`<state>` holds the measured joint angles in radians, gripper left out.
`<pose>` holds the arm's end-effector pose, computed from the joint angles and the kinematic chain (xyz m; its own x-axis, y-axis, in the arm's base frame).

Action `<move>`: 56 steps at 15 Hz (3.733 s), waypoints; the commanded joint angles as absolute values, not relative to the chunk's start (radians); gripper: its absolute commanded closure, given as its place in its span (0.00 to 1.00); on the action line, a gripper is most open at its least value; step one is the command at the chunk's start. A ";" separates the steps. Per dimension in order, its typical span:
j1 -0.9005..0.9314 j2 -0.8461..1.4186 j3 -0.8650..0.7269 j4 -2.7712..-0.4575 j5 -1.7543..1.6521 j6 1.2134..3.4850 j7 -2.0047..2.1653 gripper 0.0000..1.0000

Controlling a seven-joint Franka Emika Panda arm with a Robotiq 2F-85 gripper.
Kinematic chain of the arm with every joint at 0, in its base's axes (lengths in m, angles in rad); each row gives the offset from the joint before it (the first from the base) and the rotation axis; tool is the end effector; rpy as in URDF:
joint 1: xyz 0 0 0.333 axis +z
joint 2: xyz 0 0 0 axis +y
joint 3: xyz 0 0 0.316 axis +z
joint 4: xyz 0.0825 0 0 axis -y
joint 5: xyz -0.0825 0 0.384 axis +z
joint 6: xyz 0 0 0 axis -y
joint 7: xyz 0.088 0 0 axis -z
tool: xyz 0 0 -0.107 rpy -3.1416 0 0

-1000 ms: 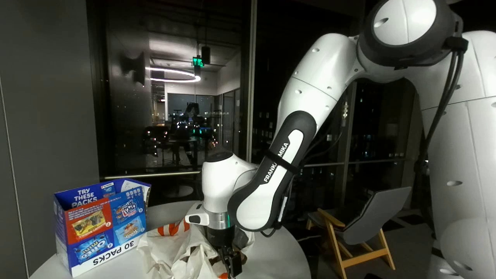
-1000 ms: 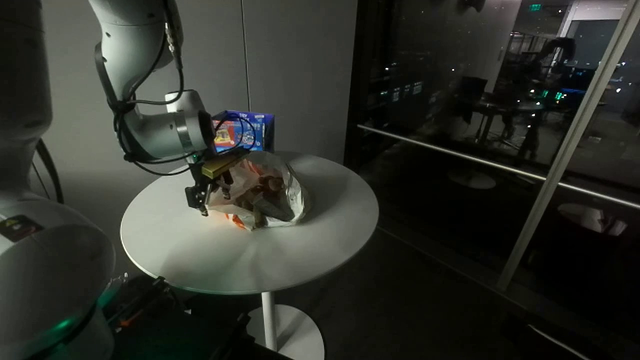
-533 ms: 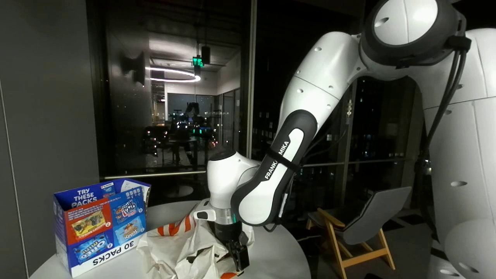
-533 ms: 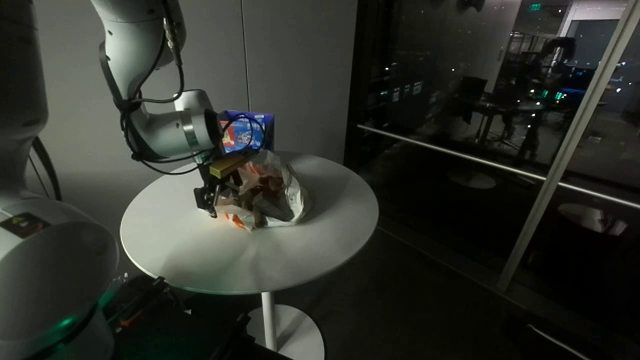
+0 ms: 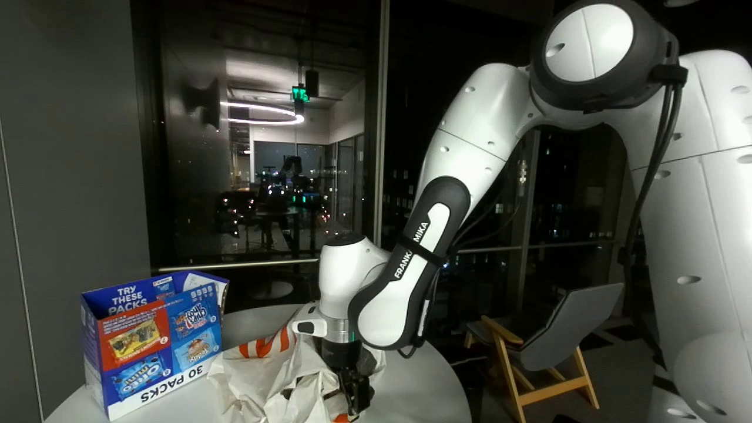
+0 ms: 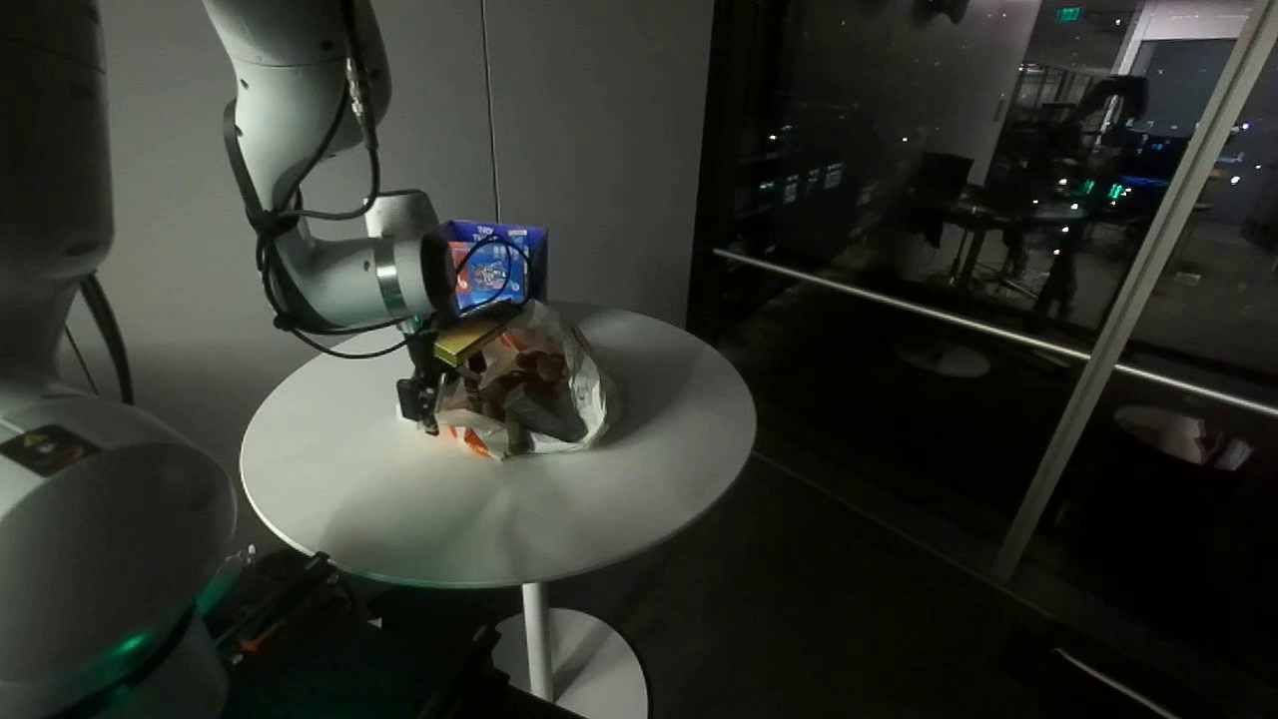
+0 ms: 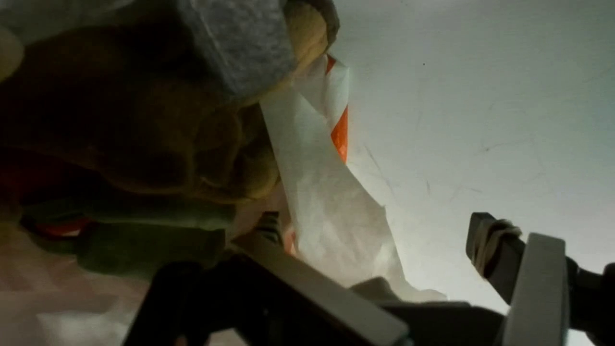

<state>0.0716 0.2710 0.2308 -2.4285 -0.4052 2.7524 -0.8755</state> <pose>0.4662 0.1664 0.2046 0.0357 0.9978 -0.0562 0.9934 -0.0292 0.1113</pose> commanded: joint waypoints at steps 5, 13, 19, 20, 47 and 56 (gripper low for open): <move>0.038 0.358 0.252 -2.376 -0.293 2.814 -1.028 0.00; 0.023 0.427 0.247 -2.308 -0.298 2.799 -1.064 0.34; 0.038 0.421 0.240 -2.300 -0.300 2.783 -1.033 0.80; 0.042 0.419 0.236 -2.300 -0.303 2.781 -1.026 0.87; 0.249 0.028 0.202 -2.430 -0.770 2.113 0.015 0.88; 0.310 0.065 0.279 -2.400 -1.144 1.824 0.307 0.88</move>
<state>0.2821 0.0614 0.2536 -2.4150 -1.0466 1.9296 0.2344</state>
